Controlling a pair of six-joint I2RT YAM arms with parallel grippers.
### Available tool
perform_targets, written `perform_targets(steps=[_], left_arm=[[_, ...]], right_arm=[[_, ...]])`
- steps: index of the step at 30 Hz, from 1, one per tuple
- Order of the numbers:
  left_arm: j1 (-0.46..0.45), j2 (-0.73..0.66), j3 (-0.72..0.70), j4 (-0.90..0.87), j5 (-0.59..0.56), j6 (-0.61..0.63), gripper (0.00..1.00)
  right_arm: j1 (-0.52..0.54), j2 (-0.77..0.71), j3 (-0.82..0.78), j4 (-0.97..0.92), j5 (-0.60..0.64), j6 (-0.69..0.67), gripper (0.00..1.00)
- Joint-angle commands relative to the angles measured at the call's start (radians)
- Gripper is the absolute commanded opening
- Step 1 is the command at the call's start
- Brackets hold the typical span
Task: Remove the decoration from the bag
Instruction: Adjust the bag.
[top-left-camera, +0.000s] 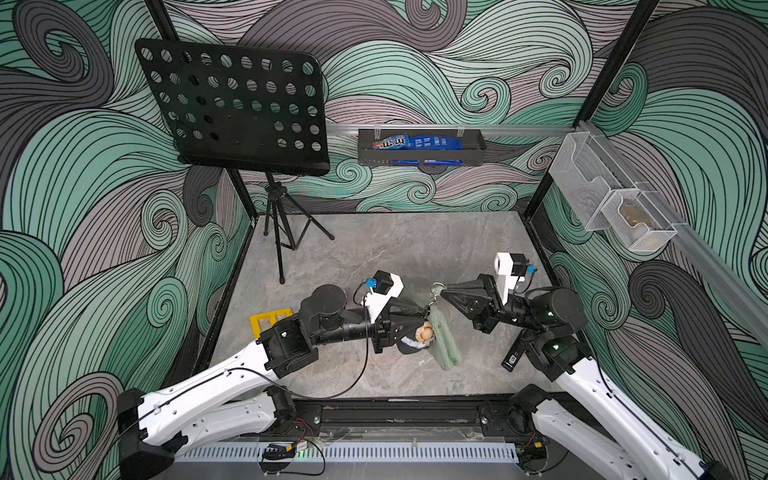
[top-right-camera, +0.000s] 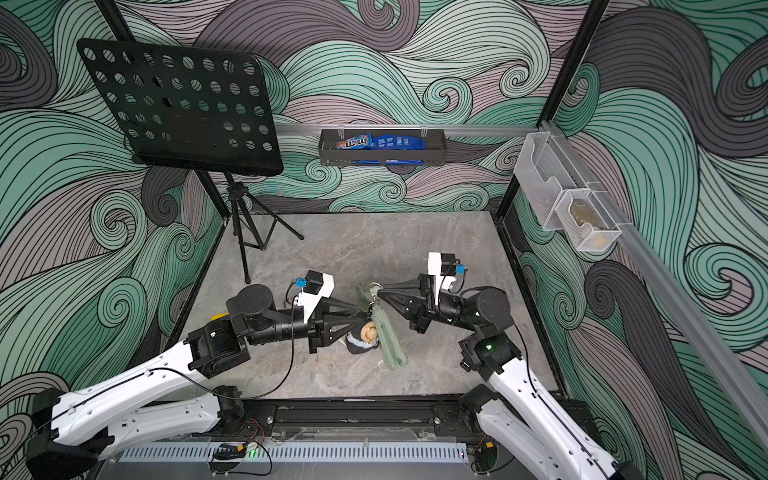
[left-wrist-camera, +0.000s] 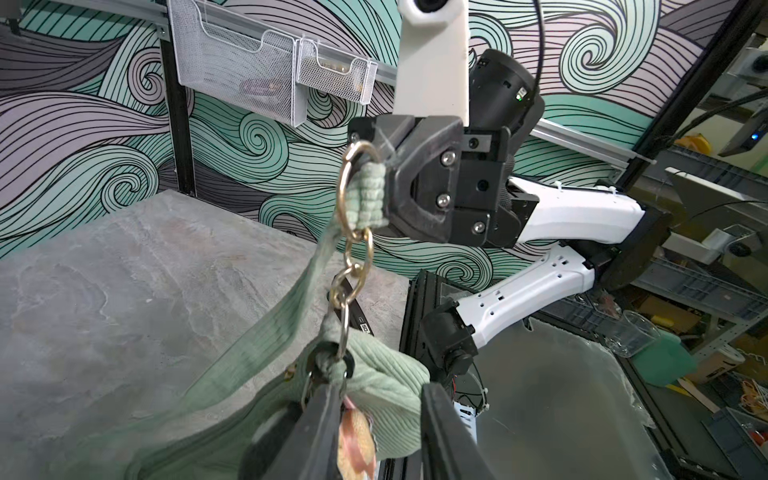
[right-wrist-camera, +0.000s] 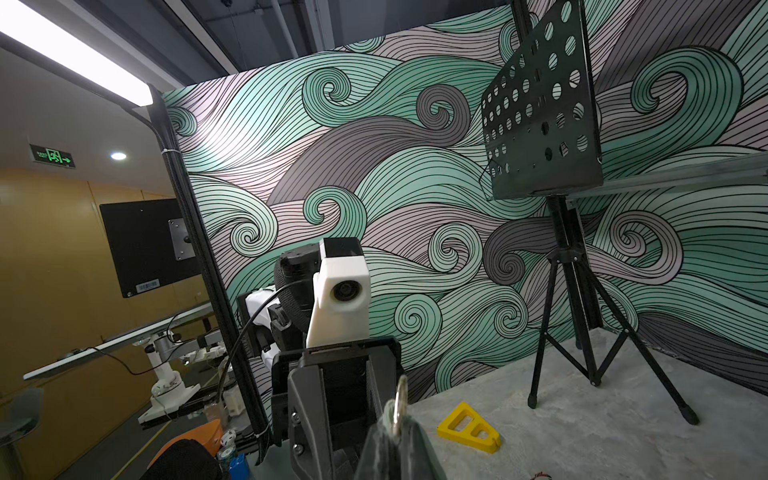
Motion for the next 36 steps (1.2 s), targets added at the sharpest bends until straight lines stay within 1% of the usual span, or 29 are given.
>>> perform_targets(steps=[1, 5, 9, 13, 15, 17, 19, 20, 21, 26, 27, 29, 30, 32, 34, 35, 36], left_arm=[[-0.015, 0.018, 0.057, 0.036, -0.018, 0.054, 0.36], [-0.023, 0.045, 0.075, 0.042, -0.023, 0.066, 0.36], [-0.025, 0.059, 0.083, 0.04, -0.034, 0.074, 0.3], [-0.026, 0.066, 0.081, 0.034, -0.045, 0.079, 0.29], [-0.026, 0.071, 0.081, 0.03, -0.055, 0.078, 0.27], [-0.025, 0.077, 0.09, 0.019, -0.065, 0.077, 0.21], [-0.026, 0.078, 0.093, 0.011, -0.071, 0.074, 0.05], [-0.026, 0.078, 0.093, 0.012, -0.071, 0.074, 0.01], [-0.026, 0.076, 0.093, 0.012, -0.071, 0.074, 0.0], [-0.026, 0.069, 0.086, 0.009, -0.086, 0.073, 0.0], [-0.026, 0.067, 0.085, 0.009, -0.084, 0.073, 0.01], [-0.026, 0.066, 0.083, 0.01, -0.082, 0.072, 0.16], [-0.026, 0.068, 0.082, 0.011, -0.083, 0.072, 0.2], [-0.026, 0.068, 0.076, 0.021, -0.083, 0.07, 0.23], [-0.026, 0.068, 0.068, 0.036, -0.092, 0.067, 0.23], [-0.026, 0.065, 0.066, 0.039, -0.097, 0.067, 0.21], [-0.026, 0.064, 0.067, 0.038, -0.098, 0.068, 0.16]], right_arm=[[0.015, -0.001, 0.001, 0.071, 0.026, 0.017, 0.0], [0.026, 0.006, 0.007, 0.077, 0.026, 0.021, 0.0], [0.029, 0.003, 0.009, 0.075, 0.027, 0.022, 0.0], [0.031, -0.002, 0.011, 0.076, 0.028, 0.024, 0.0], [0.032, -0.003, 0.01, 0.076, 0.028, 0.024, 0.0], [0.032, -0.005, 0.009, 0.077, 0.026, 0.026, 0.0], [0.032, -0.007, 0.007, 0.076, 0.027, 0.024, 0.0], [0.032, -0.008, 0.007, 0.076, 0.028, 0.023, 0.0], [0.032, -0.01, 0.007, 0.076, 0.029, 0.023, 0.0], [0.032, -0.014, 0.003, 0.071, 0.032, 0.016, 0.0], [0.032, -0.015, 0.004, 0.068, 0.035, 0.014, 0.0], [0.032, -0.019, 0.002, 0.07, 0.036, 0.014, 0.0], [0.032, -0.018, 0.001, 0.07, 0.035, 0.016, 0.0], [0.032, -0.018, 0.001, 0.074, 0.034, 0.022, 0.0], [0.032, -0.019, 0.003, 0.076, 0.031, 0.026, 0.0], [0.032, -0.021, 0.004, 0.076, 0.031, 0.028, 0.0], [0.032, -0.023, 0.003, 0.075, 0.03, 0.029, 0.0]])
